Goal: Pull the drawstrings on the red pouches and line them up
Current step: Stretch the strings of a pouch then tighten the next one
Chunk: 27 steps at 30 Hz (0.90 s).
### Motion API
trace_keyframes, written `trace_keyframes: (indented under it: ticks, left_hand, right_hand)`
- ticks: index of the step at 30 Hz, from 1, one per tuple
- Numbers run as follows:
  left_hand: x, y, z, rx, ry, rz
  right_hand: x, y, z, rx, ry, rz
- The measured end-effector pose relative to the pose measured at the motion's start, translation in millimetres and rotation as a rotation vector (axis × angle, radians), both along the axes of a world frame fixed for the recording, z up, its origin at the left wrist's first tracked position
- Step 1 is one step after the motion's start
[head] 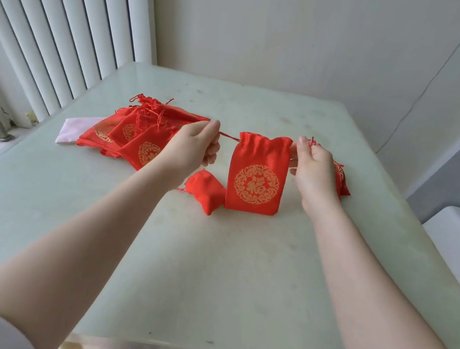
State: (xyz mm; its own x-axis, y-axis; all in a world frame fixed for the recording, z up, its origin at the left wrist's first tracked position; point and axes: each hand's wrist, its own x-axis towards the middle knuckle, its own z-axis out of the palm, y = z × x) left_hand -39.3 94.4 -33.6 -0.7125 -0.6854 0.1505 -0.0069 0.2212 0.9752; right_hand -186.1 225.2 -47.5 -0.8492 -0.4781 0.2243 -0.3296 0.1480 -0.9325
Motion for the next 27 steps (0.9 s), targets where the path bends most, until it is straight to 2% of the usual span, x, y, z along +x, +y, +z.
trace_keyframes:
  ticks: [2,3,6,9,11,13,17,19,21,25,27]
  left_hand:
    - [-4,-1,8,0.151,0.085,0.017]
    - [-7,-2,11,0.231,0.128,0.010]
    - [-13,-4,16,0.454,0.212,-0.014]
    - [-10,-13,12,0.746,0.316,0.037]
    - [-7,-19,4,0.842,0.340,0.075]
    - [-9,-18,-3,0.924,0.354,0.077]
    - [-22,-16,2,1.119,0.487,0.099]
    - [-31,-19,15,1.140,0.547,0.075]
    - [-40,-18,33,1.064,0.597,0.040]
    - [-49,-13,57,0.898,0.787,-0.061]
    - [-47,-15,49,0.858,0.776,-0.101]
  right_hand:
    - [3,-1,11,-0.048,-0.013,0.008]
    - [6,-3,16,-0.132,-0.098,0.034]
    - [10,-8,29,-0.492,-0.499,0.195]
    - [4,-5,32,-0.729,-0.771,0.215]
    - [2,-3,28,-0.788,-0.908,0.192]
    - [4,-5,20,-0.756,-0.978,0.179]
    - [-5,-18,14,-0.792,-1.122,0.113]
    - [-13,-24,20,-0.837,-1.145,0.090]
    - [-19,-29,34,-0.878,-1.105,0.100]
    - [-14,-33,74,-0.975,-0.910,0.233]
    - [-10,-32,80,-0.924,-0.829,0.325]
